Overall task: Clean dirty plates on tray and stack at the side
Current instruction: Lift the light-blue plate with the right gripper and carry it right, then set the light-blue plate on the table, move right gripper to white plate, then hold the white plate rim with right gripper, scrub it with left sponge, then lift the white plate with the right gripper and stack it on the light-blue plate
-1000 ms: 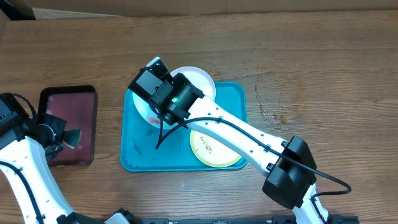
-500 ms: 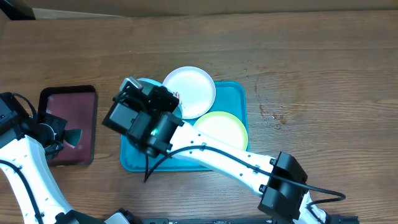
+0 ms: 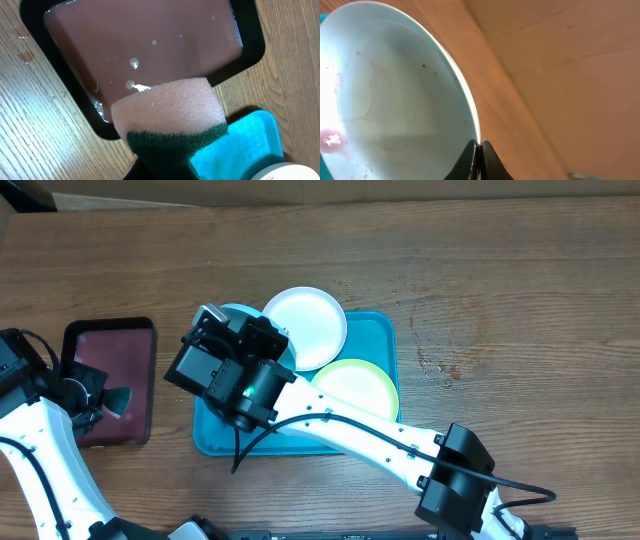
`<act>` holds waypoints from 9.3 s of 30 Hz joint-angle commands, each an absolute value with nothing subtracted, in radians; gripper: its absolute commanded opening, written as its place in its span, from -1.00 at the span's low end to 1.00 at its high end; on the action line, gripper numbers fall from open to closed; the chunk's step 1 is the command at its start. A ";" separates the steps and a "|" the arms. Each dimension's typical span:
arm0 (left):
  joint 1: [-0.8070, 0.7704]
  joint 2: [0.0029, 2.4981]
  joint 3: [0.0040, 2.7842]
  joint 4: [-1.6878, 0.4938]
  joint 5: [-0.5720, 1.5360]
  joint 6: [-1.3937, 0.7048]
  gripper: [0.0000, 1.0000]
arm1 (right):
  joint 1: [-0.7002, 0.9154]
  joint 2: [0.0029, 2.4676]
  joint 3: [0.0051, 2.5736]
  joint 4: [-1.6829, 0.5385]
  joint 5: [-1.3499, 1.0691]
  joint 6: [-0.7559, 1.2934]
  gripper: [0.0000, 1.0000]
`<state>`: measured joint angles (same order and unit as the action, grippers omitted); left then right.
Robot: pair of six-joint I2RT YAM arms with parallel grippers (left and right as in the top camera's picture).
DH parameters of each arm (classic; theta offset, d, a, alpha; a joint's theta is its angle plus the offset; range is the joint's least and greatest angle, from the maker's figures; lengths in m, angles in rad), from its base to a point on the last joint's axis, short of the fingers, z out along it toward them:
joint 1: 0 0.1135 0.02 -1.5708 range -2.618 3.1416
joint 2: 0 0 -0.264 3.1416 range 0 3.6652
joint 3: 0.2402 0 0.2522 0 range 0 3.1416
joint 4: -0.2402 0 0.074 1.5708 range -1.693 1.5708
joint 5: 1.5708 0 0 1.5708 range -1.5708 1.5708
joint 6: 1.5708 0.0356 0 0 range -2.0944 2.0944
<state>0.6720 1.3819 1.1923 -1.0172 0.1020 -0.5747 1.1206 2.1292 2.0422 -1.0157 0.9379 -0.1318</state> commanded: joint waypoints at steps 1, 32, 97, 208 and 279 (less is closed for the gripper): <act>0.675 1.386 1.208 -1.013 0.117 -0.583 -0.92 | 1.080 2.087 2.077 -1.031 0.773 0.072 -0.93; 0.675 1.386 1.208 -1.017 0.124 -0.583 -0.92 | -0.147 2.025 1.904 -1.288 -0.067 0.326 -0.93; 0.673 1.386 1.208 -1.021 0.125 -0.580 -0.92 | 0.565 2.172 1.559 -0.567 -0.020 0.315 -0.65; -0.094 1.935 1.417 -0.867 -0.485 -0.408 -0.92 | 0.685 2.172 1.559 -0.614 -0.105 0.603 -0.93; 0.648 1.734 1.512 -1.189 0.125 -0.643 -0.91 | 0.921 1.851 1.671 -0.469 0.819 -0.511 -0.93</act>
<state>0.6498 1.7405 1.5360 -1.2045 0.0746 -0.6308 0.8688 1.8599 1.6539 -0.4984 0.5938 -0.3027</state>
